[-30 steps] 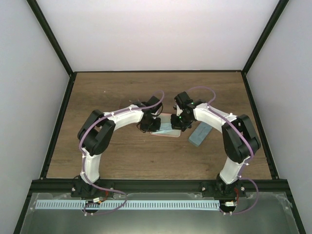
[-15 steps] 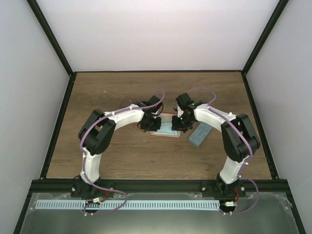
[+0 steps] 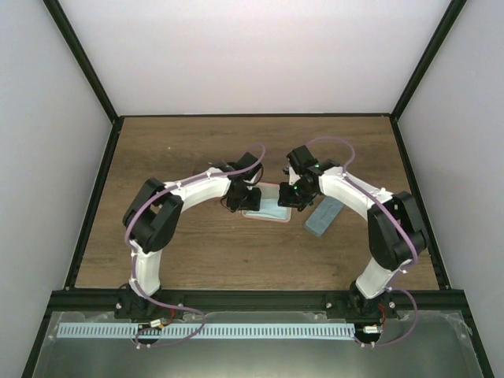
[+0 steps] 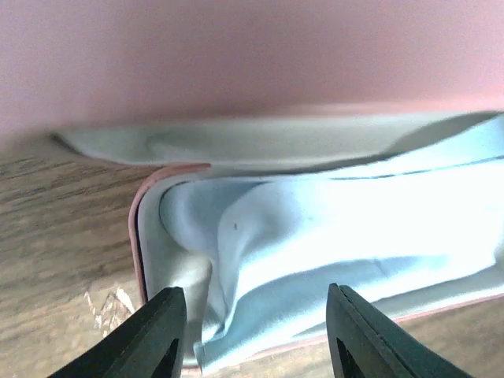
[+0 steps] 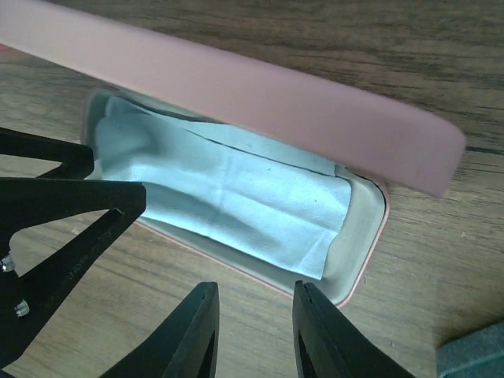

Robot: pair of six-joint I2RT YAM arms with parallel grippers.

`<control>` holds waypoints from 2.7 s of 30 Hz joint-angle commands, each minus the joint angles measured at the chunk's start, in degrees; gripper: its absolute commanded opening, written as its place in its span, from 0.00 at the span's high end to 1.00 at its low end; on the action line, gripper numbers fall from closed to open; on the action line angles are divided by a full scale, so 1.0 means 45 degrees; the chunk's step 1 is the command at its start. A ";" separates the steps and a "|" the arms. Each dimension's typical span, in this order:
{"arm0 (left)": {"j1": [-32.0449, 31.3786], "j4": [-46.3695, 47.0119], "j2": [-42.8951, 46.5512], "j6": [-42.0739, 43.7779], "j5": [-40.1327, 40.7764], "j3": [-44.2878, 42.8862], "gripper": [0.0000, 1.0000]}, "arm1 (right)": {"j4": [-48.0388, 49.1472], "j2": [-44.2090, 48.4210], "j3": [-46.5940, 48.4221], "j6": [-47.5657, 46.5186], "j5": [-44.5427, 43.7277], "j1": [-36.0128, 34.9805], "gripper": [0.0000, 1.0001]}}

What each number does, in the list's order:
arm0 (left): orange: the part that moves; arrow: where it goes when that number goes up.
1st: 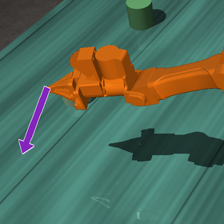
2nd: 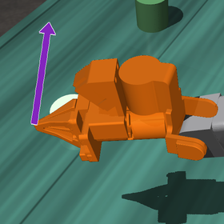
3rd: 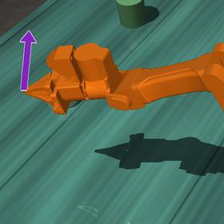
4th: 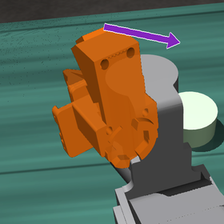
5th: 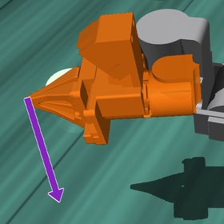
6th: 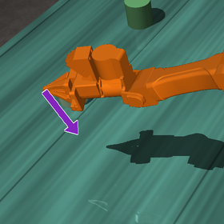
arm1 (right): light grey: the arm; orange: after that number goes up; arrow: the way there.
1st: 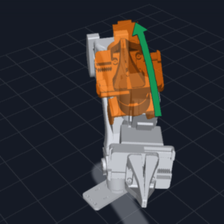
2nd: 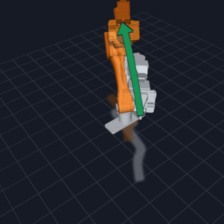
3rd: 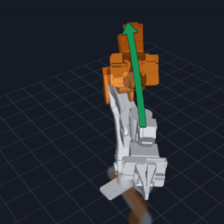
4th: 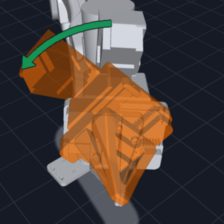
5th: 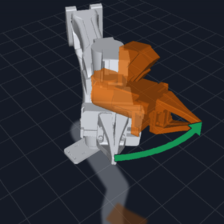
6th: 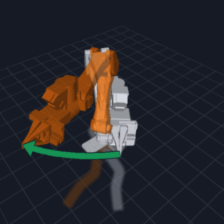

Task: Organize the sunglasses
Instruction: Place the glasses cleaning cloth in the sunglasses case, then adjust the sunglasses at the center of the board.

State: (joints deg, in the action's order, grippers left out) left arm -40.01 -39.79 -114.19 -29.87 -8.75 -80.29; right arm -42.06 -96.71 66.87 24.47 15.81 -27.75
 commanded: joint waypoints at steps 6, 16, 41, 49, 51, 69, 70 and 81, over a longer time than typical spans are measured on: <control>0.0054 -0.1471 0.2130 0.0778 0.0220 -0.0162 0.50 | -0.0706 0.0957 0.1185 0.0044 0.0637 0.0092 0.73; 0.1324 -0.3265 0.4790 0.0267 0.1544 -0.0166 0.52 | -0.1716 0.0102 0.4180 -0.0788 0.2208 -0.0105 0.74; 0.7077 -0.1081 -0.1862 0.2088 0.2013 -0.5180 0.81 | -0.2208 -0.9507 1.4578 -0.0172 0.2516 -0.0728 0.98; 0.6330 -0.0523 0.1131 0.2483 0.0748 -0.1791 0.96 | -0.1809 -1.1301 1.5892 -0.0043 0.2318 -0.0728 0.98; 0.6014 -0.0773 0.1639 0.2531 0.0623 -0.1150 0.96 | -0.1704 -1.1545 1.6110 -0.0029 0.2373 -0.0710 0.98; 0.5668 -0.1971 0.1117 0.3849 -0.0769 0.0007 0.96 | -0.1635 -1.2589 1.6559 -0.0579 0.1673 -0.1044 0.96; 0.5668 -0.1960 0.1164 0.3886 -0.0845 0.0095 0.96 | -0.1588 -1.2587 1.6555 -0.0597 0.1744 -0.1085 0.95; 0.5668 -0.2105 0.0684 0.4234 -0.1091 0.0264 0.96 | -0.1363 -1.2656 1.6526 -0.0757 0.2643 -0.1362 0.95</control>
State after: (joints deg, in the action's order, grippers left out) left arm -14.57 -48.84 -110.41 -12.16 -12.53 -79.66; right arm -49.06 -152.20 138.91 22.31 25.39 -32.97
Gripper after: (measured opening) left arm 0.043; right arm 0.050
